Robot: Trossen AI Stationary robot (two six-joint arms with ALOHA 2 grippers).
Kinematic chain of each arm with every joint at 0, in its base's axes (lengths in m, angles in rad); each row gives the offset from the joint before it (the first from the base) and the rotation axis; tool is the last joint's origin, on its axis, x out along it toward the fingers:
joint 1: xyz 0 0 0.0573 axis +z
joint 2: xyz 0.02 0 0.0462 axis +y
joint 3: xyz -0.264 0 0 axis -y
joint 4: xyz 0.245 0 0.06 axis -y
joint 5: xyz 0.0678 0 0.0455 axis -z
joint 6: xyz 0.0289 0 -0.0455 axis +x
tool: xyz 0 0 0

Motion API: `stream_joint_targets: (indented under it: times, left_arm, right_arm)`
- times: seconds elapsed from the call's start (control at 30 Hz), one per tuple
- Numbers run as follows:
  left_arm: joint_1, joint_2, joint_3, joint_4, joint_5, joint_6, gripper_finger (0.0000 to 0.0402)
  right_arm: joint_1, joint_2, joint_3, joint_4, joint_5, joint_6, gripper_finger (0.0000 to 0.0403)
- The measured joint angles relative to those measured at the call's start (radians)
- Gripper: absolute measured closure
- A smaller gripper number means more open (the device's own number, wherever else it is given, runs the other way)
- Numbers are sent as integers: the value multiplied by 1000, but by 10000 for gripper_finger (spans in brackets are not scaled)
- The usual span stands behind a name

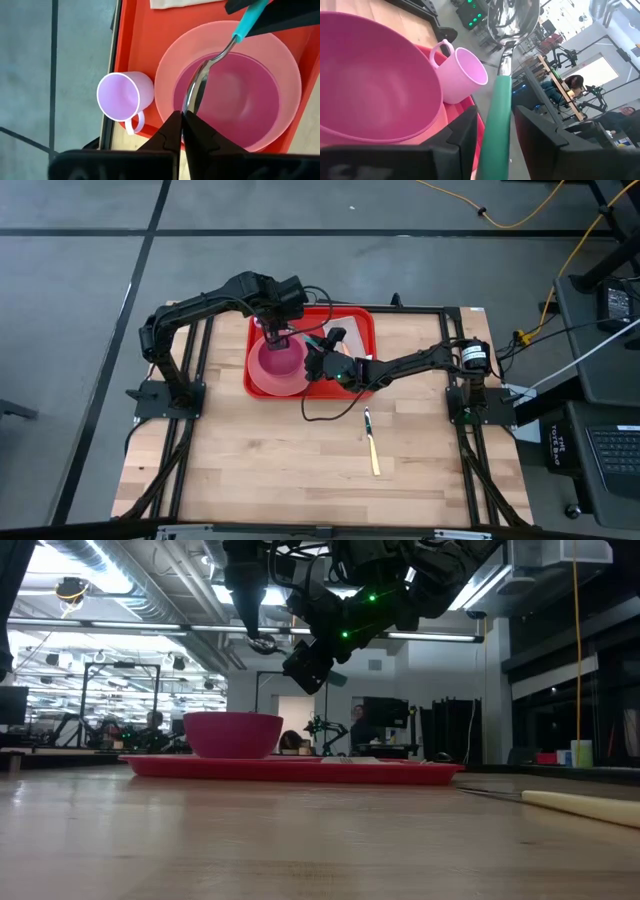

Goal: Set up tray
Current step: Put the blue spoon on top of the white table napkin to the left of the orange fork

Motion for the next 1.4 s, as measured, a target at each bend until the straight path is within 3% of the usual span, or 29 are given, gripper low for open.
stream_joint_targets:
  times: [0.53,0.83,1.4]
  left_arm:
    - [-8,0,0,0,0,-36,400]
    - [-8,0,0,-10,29,-39,400]
    - [-8,0,0,-21,51,-32,400]
  right_arm:
    - [0,-1,0,32,0,0,272]
    - [0,-1,0,32,12,1,343]
    - [1,-1,0,27,15,0,343]
